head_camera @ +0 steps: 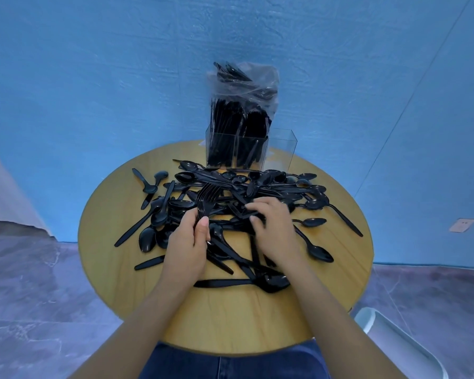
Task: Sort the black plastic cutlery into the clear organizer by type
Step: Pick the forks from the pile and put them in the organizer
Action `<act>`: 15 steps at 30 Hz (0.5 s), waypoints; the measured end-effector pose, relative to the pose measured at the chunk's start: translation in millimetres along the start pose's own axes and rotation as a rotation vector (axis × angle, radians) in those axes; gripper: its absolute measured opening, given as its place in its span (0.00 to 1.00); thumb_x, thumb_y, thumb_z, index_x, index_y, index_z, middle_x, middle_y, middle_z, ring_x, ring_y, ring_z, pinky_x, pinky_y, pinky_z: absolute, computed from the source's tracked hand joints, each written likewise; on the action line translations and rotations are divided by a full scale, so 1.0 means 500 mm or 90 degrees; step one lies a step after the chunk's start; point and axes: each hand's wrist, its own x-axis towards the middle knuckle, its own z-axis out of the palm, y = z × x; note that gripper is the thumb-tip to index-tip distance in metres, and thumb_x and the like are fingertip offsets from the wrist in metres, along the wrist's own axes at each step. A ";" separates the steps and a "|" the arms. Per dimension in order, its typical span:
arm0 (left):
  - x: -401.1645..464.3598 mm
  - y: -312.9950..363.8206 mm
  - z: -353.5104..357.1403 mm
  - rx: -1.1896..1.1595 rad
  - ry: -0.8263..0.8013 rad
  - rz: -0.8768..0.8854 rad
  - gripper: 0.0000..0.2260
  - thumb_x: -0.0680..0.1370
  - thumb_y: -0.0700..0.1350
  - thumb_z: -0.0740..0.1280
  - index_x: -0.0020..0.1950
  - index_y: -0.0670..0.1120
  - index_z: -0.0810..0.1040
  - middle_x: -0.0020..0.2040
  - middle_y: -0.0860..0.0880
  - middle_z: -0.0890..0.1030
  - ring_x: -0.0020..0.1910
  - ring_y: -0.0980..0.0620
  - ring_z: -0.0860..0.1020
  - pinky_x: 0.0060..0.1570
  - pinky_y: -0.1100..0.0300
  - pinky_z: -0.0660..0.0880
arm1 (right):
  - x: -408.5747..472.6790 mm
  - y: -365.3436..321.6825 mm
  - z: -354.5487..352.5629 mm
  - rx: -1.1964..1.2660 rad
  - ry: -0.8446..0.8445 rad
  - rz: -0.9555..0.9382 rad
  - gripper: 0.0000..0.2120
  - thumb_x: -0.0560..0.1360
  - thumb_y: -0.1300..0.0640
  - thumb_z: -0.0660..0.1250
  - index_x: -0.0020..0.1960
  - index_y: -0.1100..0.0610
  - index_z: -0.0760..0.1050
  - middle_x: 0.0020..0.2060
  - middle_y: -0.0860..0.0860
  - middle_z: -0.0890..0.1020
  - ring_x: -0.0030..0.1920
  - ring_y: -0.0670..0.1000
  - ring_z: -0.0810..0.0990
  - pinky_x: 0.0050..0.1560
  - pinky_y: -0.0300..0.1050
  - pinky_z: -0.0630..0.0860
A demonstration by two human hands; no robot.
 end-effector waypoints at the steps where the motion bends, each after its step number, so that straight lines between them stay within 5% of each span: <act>1: 0.000 0.000 0.000 0.000 -0.001 -0.001 0.11 0.82 0.48 0.53 0.42 0.47 0.68 0.34 0.50 0.72 0.29 0.56 0.68 0.31 0.54 0.69 | 0.001 0.009 -0.011 0.000 0.031 0.022 0.13 0.78 0.61 0.62 0.61 0.53 0.77 0.60 0.48 0.75 0.63 0.49 0.68 0.56 0.28 0.55; 4: -0.001 -0.001 0.001 0.000 -0.005 -0.004 0.11 0.82 0.48 0.53 0.42 0.47 0.67 0.34 0.50 0.72 0.29 0.55 0.68 0.31 0.55 0.68 | -0.007 0.037 -0.040 0.010 0.081 0.094 0.13 0.79 0.62 0.60 0.59 0.54 0.78 0.58 0.48 0.77 0.62 0.50 0.69 0.53 0.31 0.57; 9: -0.001 0.001 0.003 0.006 -0.010 -0.016 0.09 0.82 0.48 0.53 0.46 0.46 0.68 0.34 0.52 0.72 0.29 0.58 0.68 0.31 0.64 0.67 | -0.033 0.042 -0.028 -0.069 -0.042 0.046 0.19 0.80 0.64 0.55 0.66 0.48 0.73 0.65 0.45 0.71 0.64 0.52 0.63 0.59 0.41 0.61; 15: -0.002 0.004 0.002 0.011 -0.005 -0.020 0.10 0.82 0.47 0.54 0.47 0.45 0.70 0.34 0.52 0.72 0.29 0.59 0.69 0.33 0.65 0.66 | -0.032 0.020 -0.030 -0.053 -0.001 0.060 0.18 0.77 0.68 0.56 0.55 0.51 0.79 0.56 0.47 0.74 0.61 0.51 0.66 0.58 0.44 0.62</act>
